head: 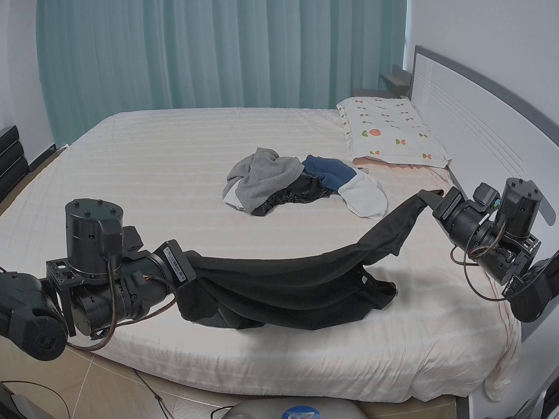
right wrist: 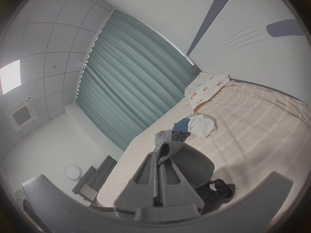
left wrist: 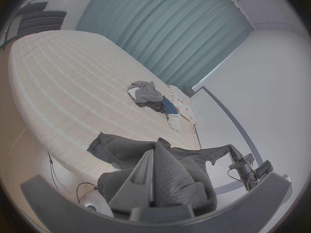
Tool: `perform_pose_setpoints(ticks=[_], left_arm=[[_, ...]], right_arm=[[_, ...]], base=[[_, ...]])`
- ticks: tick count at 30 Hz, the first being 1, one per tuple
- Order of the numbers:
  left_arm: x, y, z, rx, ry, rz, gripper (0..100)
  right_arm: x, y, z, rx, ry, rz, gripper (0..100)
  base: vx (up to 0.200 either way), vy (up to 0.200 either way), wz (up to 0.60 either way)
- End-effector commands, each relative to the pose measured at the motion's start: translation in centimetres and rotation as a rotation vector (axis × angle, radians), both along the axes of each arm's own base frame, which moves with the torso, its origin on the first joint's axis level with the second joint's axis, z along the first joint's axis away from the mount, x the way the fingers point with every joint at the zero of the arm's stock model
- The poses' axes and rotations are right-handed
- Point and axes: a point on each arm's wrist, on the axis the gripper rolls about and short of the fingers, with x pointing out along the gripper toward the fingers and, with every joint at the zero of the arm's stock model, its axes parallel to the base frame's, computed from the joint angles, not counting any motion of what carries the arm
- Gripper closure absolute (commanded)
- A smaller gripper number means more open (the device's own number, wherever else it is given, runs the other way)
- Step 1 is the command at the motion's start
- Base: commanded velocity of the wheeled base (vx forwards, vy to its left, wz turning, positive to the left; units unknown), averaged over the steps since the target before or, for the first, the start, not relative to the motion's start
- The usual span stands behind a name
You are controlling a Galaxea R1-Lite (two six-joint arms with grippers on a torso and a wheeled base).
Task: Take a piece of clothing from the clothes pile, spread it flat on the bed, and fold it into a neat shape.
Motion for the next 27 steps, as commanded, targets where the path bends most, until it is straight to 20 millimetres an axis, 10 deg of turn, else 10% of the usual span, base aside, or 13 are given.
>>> perform_pose_setpoints(ticks=[1, 27], left_arm=[[0.1, -0.1, 0.2, -0.019, 0.0, 0.002, 100], [0.5, 0.7, 0.9, -0.066, -0.012, 0.051, 100]], right_arm=[[0.0, 0.1, -0.2, -0.002, 0.005, 0.003, 100], [1.1, 0.9, -0.9, -0.019, 0.017, -0.104, 100]], base=[[0.0, 0.0, 0.0], [0.0, 0.162, 0.0]])
